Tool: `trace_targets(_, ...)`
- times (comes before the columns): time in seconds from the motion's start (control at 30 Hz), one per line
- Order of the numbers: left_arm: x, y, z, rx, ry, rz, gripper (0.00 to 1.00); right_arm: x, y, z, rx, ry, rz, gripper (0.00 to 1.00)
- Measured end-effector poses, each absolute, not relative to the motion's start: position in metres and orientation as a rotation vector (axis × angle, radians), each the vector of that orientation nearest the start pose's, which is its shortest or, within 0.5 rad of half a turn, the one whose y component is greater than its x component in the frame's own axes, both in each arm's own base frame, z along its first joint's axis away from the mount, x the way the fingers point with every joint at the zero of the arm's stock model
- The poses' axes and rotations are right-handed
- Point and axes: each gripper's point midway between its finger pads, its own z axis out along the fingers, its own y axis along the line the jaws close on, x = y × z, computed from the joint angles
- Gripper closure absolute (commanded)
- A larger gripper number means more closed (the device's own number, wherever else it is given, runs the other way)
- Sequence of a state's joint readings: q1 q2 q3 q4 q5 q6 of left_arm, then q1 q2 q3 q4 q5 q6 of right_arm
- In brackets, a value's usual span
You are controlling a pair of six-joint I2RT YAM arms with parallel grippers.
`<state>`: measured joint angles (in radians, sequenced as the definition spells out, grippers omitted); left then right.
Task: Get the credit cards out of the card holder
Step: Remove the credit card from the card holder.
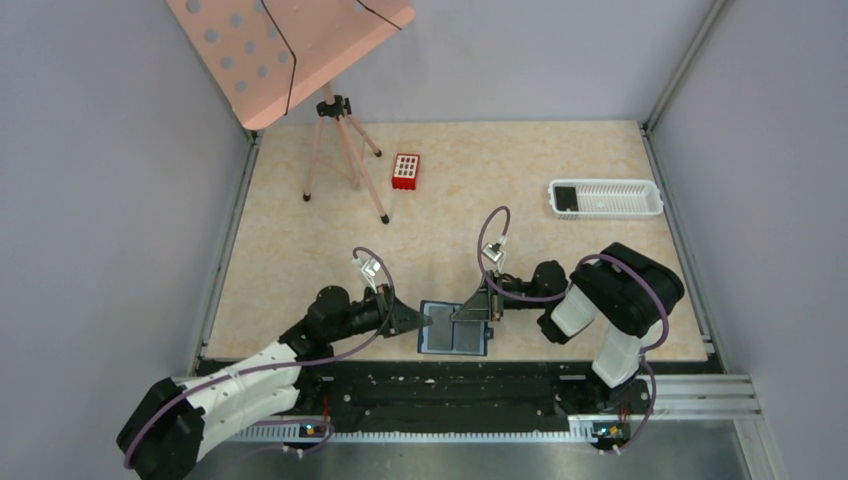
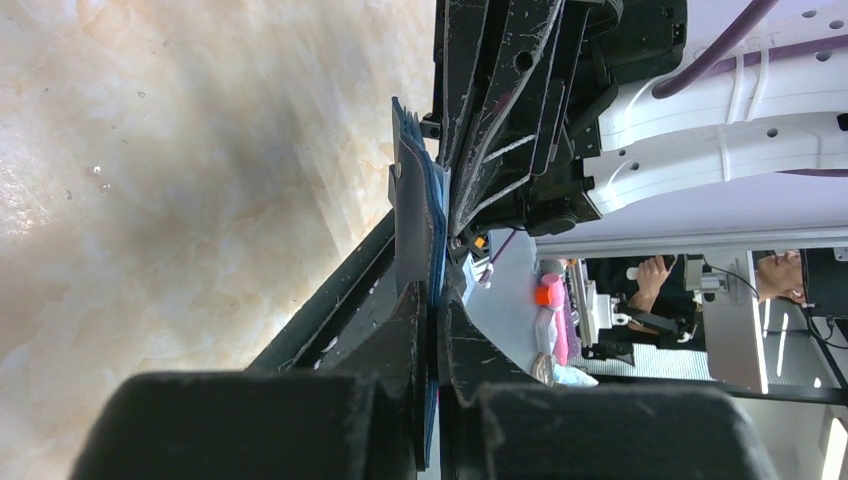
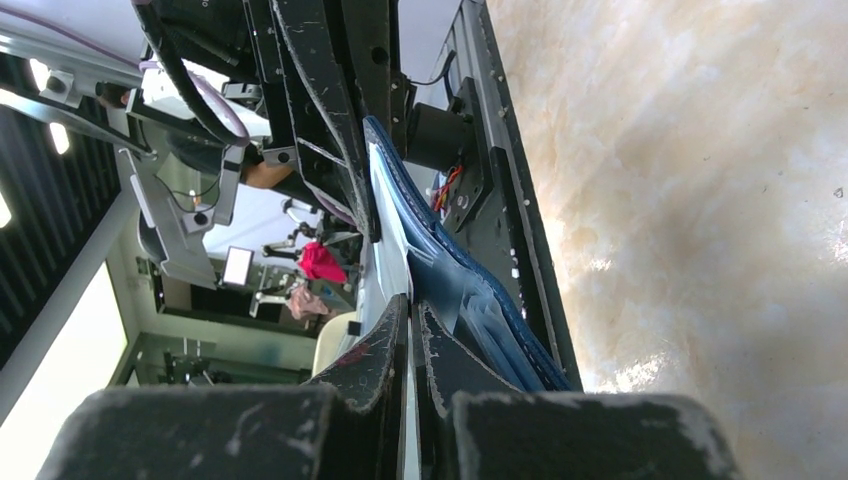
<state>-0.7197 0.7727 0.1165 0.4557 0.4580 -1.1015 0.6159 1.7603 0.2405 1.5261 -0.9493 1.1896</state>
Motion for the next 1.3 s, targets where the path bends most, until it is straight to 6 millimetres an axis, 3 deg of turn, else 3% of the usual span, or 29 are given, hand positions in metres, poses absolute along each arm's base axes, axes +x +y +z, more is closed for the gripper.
trace_targets(0.7, 0.1257, -0.261, 0.138, 0.02, 2.094, -1.654, 1.0, 0.1348, 0.2975, 0.1182, -0.404, 1.997, 2.016, 1.0)
trace_targets(1.03, 0.1268, -0.2603, 0.1367, 0.015, 2.1, -1.653, 0.93, 0.1361, 0.2955, 0.1175, -0.394, 2.0, 2.012, 1.0)
trace_targets(1.1, 0.1271, -0.2604, 0.1357, 0.01, 2.106, -1.654, 1.0, 0.1365, 0.2953, 0.1173, -0.392, 2.001, 2.011, 1.0)
trace_targets(1.2, 0.1274, -0.2612, 0.1358, 0.009, 2.107, -1.66, 1.0, 0.1368, 0.295, 0.1167, -0.388, 2.005, 2.01, 1.0)
trace_targets(1.3, 0.1276, -0.2624, 0.1383, 0.011, 2.095, -1.673, 1.0, 0.1376, 0.2947, 0.1166, -0.385, 2.006, 2.009, 0.89)
